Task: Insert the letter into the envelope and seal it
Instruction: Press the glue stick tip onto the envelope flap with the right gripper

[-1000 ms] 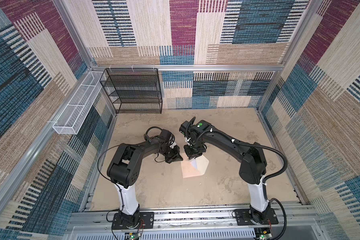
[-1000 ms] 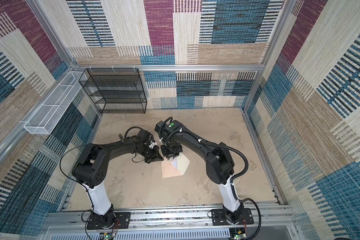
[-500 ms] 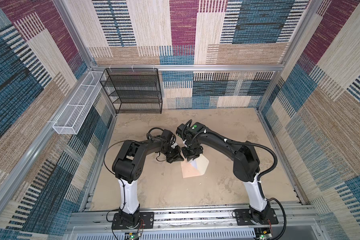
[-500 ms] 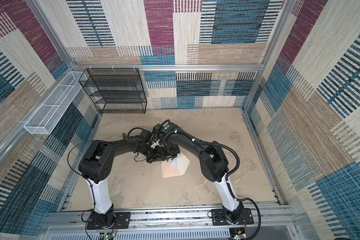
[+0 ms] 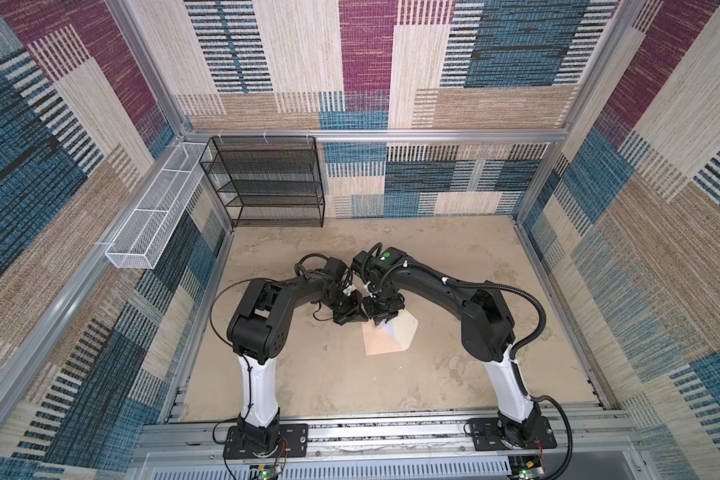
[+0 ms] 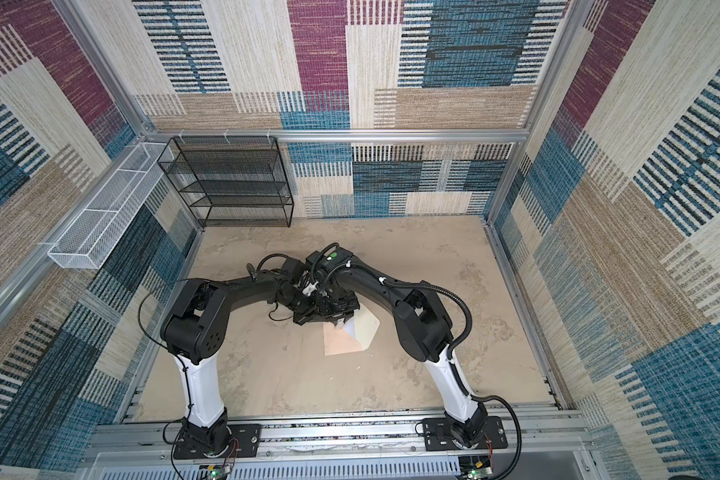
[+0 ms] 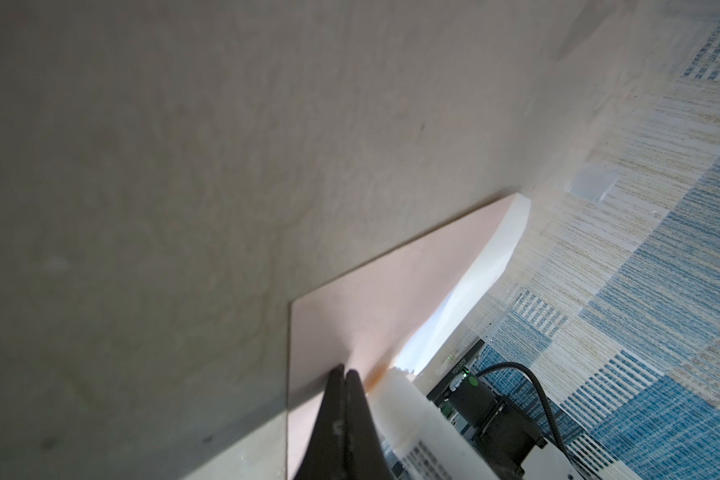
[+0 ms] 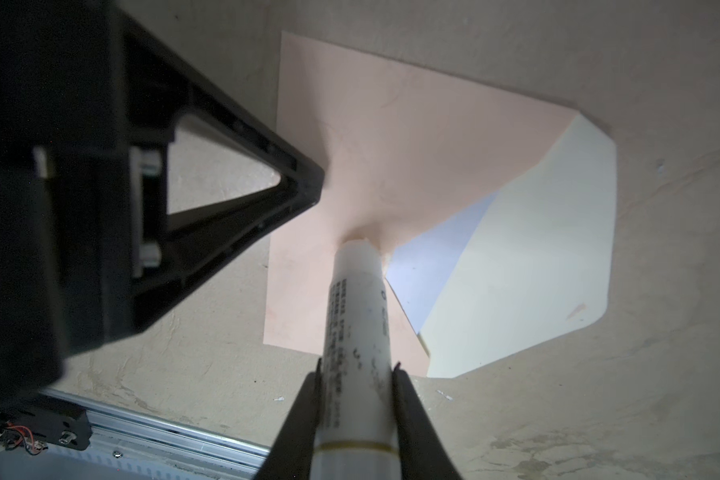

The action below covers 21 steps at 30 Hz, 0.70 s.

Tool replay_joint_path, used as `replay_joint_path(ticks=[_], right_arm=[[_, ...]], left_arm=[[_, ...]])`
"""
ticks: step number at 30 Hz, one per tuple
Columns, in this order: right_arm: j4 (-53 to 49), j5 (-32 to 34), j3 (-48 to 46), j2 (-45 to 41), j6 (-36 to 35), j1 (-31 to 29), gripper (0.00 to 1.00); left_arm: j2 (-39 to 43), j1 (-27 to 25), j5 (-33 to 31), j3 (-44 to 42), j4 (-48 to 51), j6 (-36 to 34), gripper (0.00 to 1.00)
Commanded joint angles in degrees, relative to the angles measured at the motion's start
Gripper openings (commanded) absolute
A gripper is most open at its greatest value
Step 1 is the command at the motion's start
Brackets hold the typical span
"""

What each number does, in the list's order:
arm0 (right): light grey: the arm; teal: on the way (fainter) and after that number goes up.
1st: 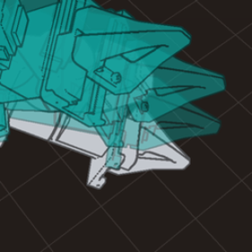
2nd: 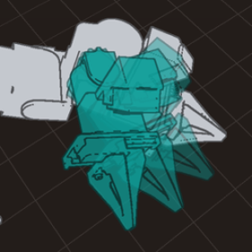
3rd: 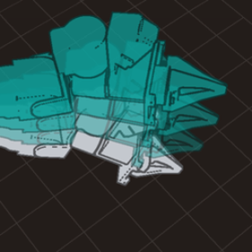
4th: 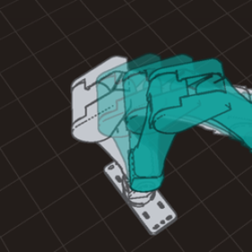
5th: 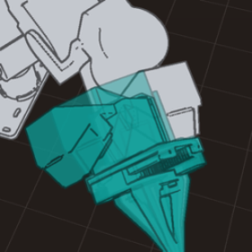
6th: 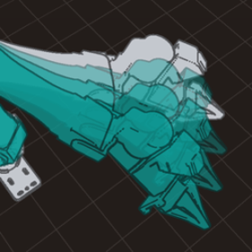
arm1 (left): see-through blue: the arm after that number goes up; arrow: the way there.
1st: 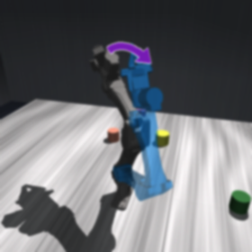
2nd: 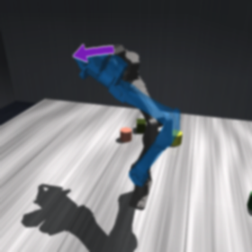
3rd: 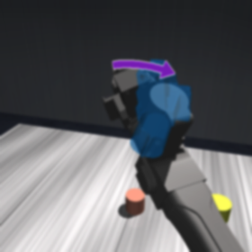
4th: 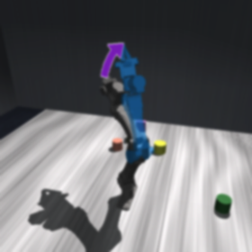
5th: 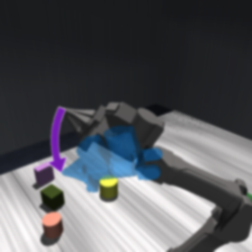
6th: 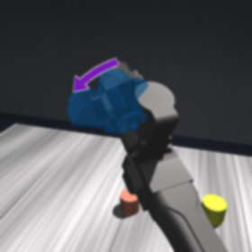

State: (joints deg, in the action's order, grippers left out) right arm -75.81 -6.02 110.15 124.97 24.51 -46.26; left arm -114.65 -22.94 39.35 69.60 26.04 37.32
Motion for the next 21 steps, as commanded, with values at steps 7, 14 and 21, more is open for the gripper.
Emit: replay_joint_path(ticks=[7,14,21], right_arm=[[-0.86,1.33,2.01,2.39,-0.83,0.01,0.18],[-0.92,1.4,3.29,3.96,-1.08,-0.23,0.26],[-0.91,1.1,3.82,4.42,-1.13,-0.58,0.33]], left_arm=[[-0.35,0.04,-2.26,0.01,2.77,-2.05,0.0],[-0.42,0.0,-2.18,-0.12,2.76,-2.08,0.0],[-0.62,0.0,-2.07,0.01,2.76,-2.16,0.0]])
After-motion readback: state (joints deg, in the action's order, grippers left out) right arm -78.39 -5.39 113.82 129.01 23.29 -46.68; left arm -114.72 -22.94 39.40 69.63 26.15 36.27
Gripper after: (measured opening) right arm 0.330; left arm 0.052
